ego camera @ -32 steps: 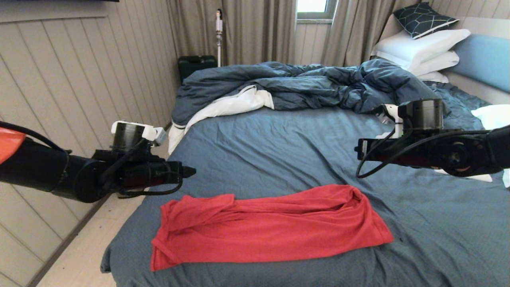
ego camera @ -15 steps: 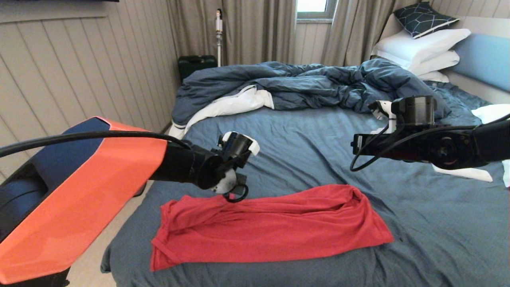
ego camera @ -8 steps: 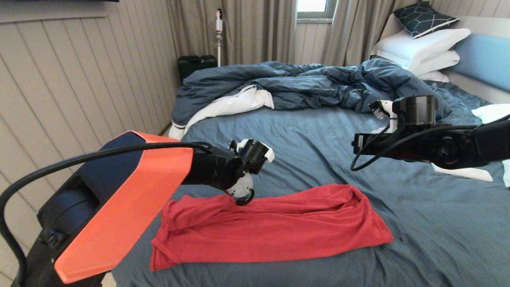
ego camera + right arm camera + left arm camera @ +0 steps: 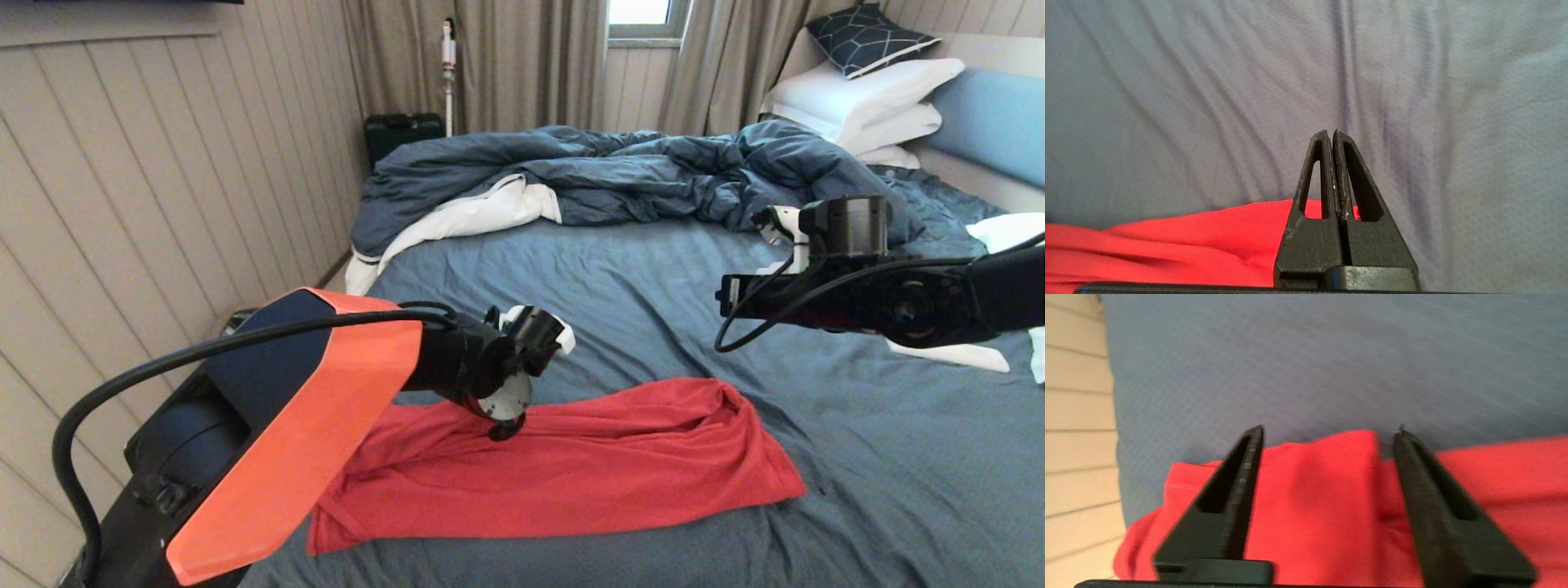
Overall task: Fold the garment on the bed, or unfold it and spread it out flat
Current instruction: Fold the red T-shirt
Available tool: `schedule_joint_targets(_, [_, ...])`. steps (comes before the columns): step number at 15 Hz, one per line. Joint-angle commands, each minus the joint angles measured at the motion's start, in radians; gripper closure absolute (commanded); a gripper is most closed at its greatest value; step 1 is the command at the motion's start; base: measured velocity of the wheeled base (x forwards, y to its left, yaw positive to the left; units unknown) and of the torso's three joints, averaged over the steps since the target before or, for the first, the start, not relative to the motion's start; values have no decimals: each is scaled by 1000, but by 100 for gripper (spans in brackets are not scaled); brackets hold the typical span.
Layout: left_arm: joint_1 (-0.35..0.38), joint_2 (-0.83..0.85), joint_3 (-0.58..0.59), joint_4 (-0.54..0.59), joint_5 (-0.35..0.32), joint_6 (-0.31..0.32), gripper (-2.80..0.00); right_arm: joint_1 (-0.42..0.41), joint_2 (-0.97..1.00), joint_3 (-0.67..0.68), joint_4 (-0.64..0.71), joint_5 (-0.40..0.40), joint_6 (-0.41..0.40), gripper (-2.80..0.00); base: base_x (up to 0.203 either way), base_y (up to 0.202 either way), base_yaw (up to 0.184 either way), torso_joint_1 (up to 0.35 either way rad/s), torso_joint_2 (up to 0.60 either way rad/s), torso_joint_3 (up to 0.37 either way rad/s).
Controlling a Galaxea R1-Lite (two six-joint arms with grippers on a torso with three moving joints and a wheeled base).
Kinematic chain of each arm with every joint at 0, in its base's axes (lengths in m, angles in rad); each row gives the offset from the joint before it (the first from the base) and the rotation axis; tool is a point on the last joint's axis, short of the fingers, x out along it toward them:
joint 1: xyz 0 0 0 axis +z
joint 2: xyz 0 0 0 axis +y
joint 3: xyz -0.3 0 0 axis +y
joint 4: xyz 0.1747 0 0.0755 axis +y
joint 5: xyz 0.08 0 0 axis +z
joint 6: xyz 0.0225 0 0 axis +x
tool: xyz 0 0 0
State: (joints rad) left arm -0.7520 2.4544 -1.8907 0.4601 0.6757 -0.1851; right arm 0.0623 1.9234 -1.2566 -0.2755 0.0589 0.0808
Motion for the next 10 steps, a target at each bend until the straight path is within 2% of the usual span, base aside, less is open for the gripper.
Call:
schedule_joint_targets(1, [-1,-7,-4,-3,-7,-2,-280,2,2,1,-2,1,1,0,0,0,0,0,0,0])
schedule_joint_targets(10, [22,1,2,9,-21,-13,-280,7,6,5,-4,1,1,0,0,0,0,0,0,0])
